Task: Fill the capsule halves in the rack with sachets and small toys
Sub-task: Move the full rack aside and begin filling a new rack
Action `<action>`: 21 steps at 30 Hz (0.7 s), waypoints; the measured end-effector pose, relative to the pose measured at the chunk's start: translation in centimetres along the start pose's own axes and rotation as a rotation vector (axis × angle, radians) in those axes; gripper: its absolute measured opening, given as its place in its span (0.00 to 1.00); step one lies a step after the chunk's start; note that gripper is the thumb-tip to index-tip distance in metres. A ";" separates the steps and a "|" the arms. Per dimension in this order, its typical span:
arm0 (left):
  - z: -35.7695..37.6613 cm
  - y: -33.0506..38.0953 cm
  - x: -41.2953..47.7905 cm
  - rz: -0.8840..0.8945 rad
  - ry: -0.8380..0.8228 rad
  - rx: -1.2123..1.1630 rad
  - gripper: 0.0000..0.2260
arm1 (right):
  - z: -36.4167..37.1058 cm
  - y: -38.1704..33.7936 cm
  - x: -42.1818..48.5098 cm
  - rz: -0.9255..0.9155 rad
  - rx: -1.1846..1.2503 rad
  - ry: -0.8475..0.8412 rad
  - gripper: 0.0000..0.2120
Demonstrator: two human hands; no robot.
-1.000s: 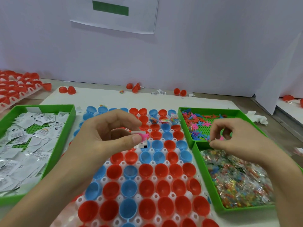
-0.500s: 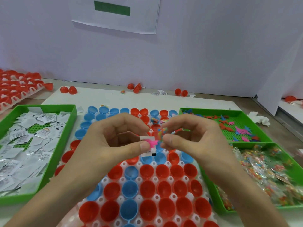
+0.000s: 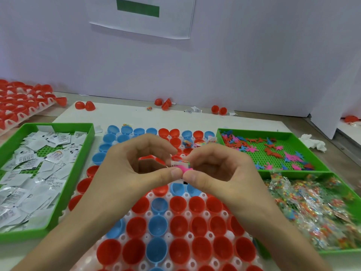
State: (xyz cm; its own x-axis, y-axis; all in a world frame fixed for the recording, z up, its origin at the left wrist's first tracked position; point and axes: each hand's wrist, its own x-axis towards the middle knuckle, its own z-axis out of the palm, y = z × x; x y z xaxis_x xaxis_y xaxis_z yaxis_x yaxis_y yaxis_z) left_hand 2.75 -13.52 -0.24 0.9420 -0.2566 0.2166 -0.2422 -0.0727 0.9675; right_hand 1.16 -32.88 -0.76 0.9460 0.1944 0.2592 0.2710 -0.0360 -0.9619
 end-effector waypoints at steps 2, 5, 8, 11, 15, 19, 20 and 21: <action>0.0 0.0 0.0 -0.015 -0.037 -0.010 0.13 | -0.1 0.1 0.0 -0.005 0.035 -0.003 0.05; 0.1 -0.1 0.1 -0.002 -0.053 -0.009 0.07 | -0.3 0.1 -0.1 -0.006 0.024 -0.030 0.06; 0.1 -0.1 0.0 0.023 -0.005 0.036 0.06 | -0.3 0.1 -0.2 -0.005 -0.054 -0.068 0.07; 0.0 -0.2 0.0 0.045 0.009 0.072 0.07 | -0.2 -0.1 0.0 -0.046 -0.149 -0.058 0.07; -0.5 0.0 0.3 0.070 -0.009 0.070 0.06 | 0.1 -1.0 0.6 -0.061 -0.194 -0.057 0.06; -2.8 0.0 1.2 0.079 0.039 0.036 0.09 | -0.6 -1.6 3.3 -0.106 -0.401 0.032 0.07; -3.7 -0.1 1.5 0.072 0.095 0.034 0.09 | -0.9 -1.5 4.5 -0.126 -0.507 0.076 0.06; -4.8 -0.2 1.9 0.058 0.145 0.042 0.09 | -1.1 -1.2 5.8 -0.137 -0.625 0.102 0.06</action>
State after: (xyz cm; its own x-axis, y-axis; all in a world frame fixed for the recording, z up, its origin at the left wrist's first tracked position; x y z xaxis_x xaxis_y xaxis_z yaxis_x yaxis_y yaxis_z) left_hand 5.71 -9.32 0.61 0.9492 -0.1198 0.2911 -0.3035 -0.1028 0.9473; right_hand 6.51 -32.76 2.04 0.8994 0.1449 0.4125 0.4138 -0.5870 -0.6959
